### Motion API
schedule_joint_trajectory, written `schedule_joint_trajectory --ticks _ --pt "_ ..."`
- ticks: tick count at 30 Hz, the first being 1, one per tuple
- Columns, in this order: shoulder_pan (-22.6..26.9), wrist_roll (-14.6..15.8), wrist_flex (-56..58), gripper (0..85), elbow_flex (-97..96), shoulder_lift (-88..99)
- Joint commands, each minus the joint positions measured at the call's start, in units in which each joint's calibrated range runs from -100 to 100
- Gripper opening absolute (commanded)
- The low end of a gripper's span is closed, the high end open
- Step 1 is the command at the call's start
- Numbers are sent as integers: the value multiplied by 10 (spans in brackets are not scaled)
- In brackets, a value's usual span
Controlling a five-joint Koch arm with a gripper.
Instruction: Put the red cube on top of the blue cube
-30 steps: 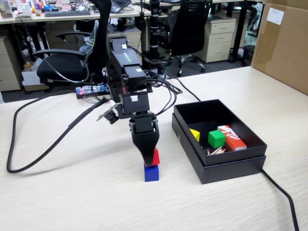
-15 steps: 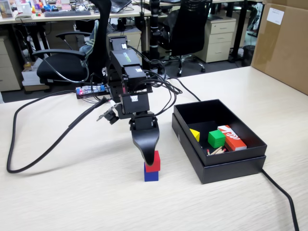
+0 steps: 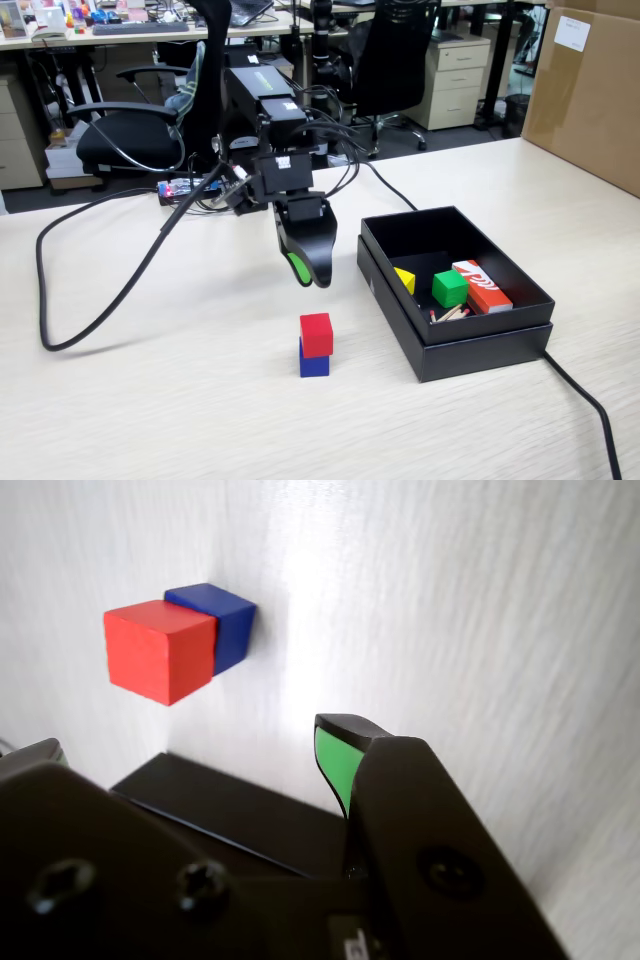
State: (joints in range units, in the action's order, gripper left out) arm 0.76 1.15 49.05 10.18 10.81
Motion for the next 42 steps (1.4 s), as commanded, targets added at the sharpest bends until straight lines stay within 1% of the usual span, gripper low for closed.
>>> schedule_joint_trajectory --ticks 1,5,11,18,25,31,36,42 --pt "2 -5 -19 493 -16 110" --pt "2 -6 -45 492 -121 216" --pt "2 -10 -114 492 -311 377" --pt "-5 4 -179 495 -483 524" --pt "-9 6 -267 503 -672 659" --pt "-11 5 -407 504 -825 704" --pt "-15 3 -471 507 -896 712" --pt "-7 -5 -559 508 -979 715"
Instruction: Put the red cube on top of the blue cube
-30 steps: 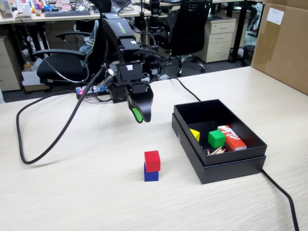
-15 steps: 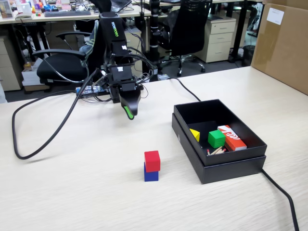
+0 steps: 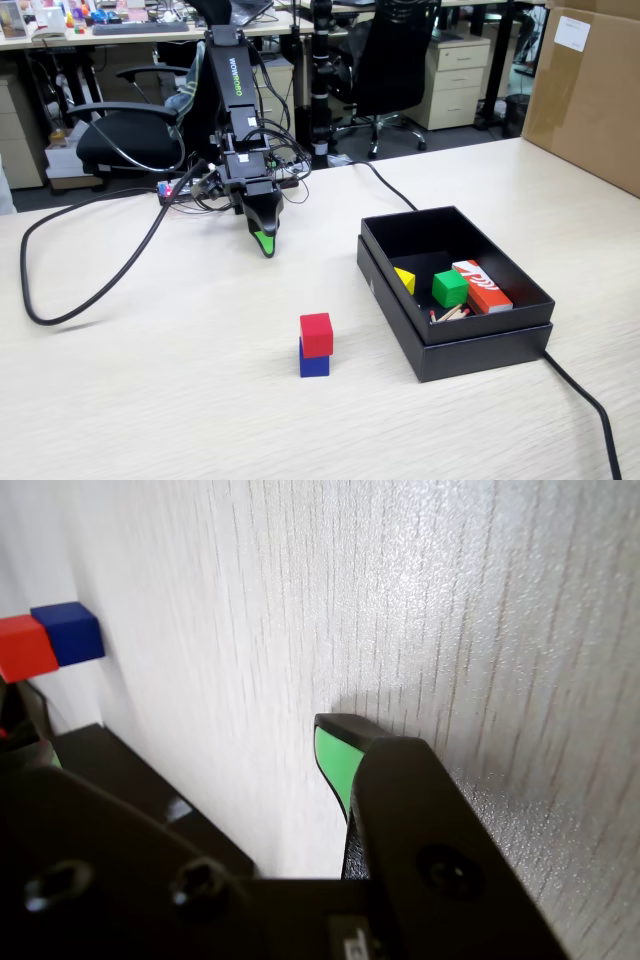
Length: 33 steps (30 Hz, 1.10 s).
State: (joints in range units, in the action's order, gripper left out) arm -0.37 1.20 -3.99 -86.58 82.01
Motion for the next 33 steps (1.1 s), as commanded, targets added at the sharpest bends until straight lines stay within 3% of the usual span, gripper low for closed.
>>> schedule_joint_trajectory --ticks 1,8,33 --pt "5 -6 -38 508 -24 3" --pt "14 -24 -65 477 -62 10" --pt "10 -23 -65 483 -97 74"
